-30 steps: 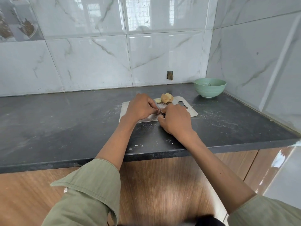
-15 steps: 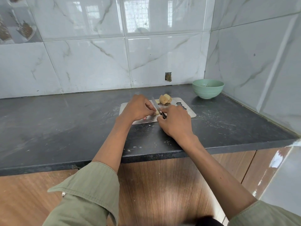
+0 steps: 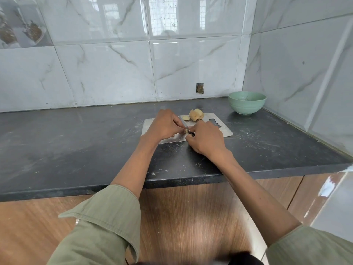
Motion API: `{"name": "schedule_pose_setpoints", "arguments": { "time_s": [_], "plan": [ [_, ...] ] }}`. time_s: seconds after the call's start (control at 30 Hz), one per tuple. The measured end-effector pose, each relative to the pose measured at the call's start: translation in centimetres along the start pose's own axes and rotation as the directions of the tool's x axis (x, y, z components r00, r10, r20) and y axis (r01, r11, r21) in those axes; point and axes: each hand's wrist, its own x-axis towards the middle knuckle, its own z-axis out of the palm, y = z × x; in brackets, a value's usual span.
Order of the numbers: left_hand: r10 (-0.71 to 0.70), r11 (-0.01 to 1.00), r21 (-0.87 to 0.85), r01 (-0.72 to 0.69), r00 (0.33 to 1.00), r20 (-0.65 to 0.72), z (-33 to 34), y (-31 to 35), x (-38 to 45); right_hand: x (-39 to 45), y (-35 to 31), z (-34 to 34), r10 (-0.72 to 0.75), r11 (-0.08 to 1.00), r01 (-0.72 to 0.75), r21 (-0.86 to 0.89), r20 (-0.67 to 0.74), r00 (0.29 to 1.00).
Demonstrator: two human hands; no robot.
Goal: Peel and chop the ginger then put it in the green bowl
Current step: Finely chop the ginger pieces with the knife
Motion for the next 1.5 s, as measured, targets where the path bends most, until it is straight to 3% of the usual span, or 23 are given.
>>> {"name": "schedule_pose_setpoints", "arguments": {
  "time_s": [0.33,0.5,1.27,1.5],
  "plan": [
    [-0.029,0.998,-0.057,0.029,1.000,-0.004,-0.1,0.0,-0.1,-0.8,0.4,0.7,0.016,1.000,-0.017,-0.004,-0.094,0.995],
    [-0.030,1.000,-0.001,0.030,0.999,-0.023,-0.1,-0.3,0.0,-0.8,0.2,0.6,0.014,1.000,-0.012,0.010,-0.133,0.991],
    [-0.068,0.996,0.047,0.070,0.997,-0.035,0.1,-0.1,0.1,-1.0,0.2,0.5,-0.029,0.999,0.027,-0.016,-0.136,0.990],
    [-0.054,0.997,0.056,0.055,0.998,-0.030,0.1,0.0,0.1,-0.6,0.3,0.6,-0.024,0.999,0.021,-0.035,-0.080,0.996]
  ]
}}
